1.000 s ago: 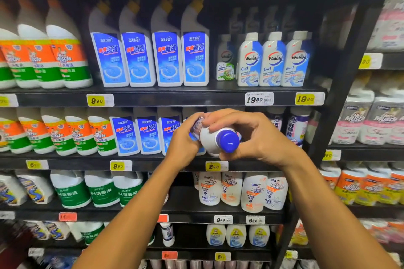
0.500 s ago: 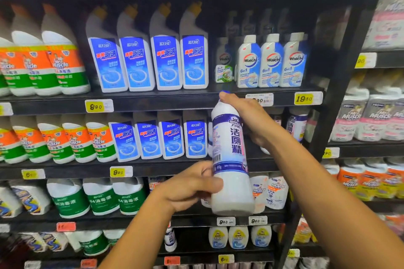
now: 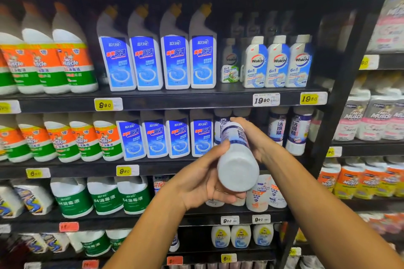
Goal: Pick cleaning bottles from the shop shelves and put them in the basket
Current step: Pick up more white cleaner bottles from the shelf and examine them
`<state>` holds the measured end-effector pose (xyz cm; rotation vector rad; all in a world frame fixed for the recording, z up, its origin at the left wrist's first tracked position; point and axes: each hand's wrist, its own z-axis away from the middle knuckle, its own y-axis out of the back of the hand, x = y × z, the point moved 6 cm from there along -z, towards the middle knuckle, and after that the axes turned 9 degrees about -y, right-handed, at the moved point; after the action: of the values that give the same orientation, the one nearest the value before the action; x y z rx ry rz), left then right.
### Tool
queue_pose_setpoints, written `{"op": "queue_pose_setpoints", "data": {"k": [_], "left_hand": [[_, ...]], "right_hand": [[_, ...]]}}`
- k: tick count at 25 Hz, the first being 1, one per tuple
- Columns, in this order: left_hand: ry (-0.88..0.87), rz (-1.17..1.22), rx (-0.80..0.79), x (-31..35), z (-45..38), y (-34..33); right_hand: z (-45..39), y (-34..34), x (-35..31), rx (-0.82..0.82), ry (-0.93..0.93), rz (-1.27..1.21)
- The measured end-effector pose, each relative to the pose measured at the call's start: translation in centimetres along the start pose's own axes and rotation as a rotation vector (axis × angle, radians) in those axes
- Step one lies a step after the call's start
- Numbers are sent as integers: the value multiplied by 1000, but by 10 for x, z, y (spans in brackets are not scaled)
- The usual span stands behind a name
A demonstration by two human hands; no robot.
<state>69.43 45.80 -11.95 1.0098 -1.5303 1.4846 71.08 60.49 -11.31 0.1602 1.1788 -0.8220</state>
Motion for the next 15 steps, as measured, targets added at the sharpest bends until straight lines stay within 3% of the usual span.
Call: {"op": "queue_pose_setpoints", "data": {"k": [7,15], "left_hand": [[88,-367,8,-37,13,35],[120,-443,-79,-70,7,46]], "right_hand": [[6,11,-2,162,232,141],[52,5,1,114,603,371]]}}
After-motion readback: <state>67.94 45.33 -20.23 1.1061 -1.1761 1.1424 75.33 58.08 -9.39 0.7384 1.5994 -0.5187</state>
